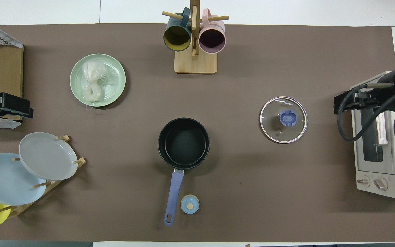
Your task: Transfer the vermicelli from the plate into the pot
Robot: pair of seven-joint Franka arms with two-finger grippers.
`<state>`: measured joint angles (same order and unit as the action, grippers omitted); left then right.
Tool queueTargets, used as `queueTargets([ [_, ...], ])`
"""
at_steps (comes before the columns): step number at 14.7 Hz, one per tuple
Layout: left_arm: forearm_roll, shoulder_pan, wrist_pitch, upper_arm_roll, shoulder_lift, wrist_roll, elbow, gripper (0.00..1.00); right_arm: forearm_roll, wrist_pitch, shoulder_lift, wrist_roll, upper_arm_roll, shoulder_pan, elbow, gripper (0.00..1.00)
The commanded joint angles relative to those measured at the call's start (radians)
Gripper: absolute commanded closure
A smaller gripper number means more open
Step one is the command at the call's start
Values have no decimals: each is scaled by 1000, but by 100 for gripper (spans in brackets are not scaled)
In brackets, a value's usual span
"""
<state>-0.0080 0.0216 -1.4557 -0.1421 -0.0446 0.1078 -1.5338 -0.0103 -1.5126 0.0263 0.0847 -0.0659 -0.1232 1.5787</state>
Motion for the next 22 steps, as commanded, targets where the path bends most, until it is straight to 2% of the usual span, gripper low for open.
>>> queueTargets([
  [1, -10, 12, -43, -7, -21, -16, -40, 0, 18, -3, 9, -2, 8, 8, -14, 0],
  [10, -23, 3, -41, -7, -17, -14, -39, 0, -4, -43, 3, 21, 9, -4, -7, 0],
  [15, -41, 3, -58, -7, -3, -14, -39, 0, -4, -187, -19, 87, 11, -79, 119, 0],
  [18, -49, 0, -133, -8, 76, -17, -39, 0, -4, -334, -14, 70, 11, -84, 245, 0],
  [22, -33, -8, -285, -13, 251, -112, -31, 0, -4, -552, -8, 50, 11, -84, 409, 0],
])
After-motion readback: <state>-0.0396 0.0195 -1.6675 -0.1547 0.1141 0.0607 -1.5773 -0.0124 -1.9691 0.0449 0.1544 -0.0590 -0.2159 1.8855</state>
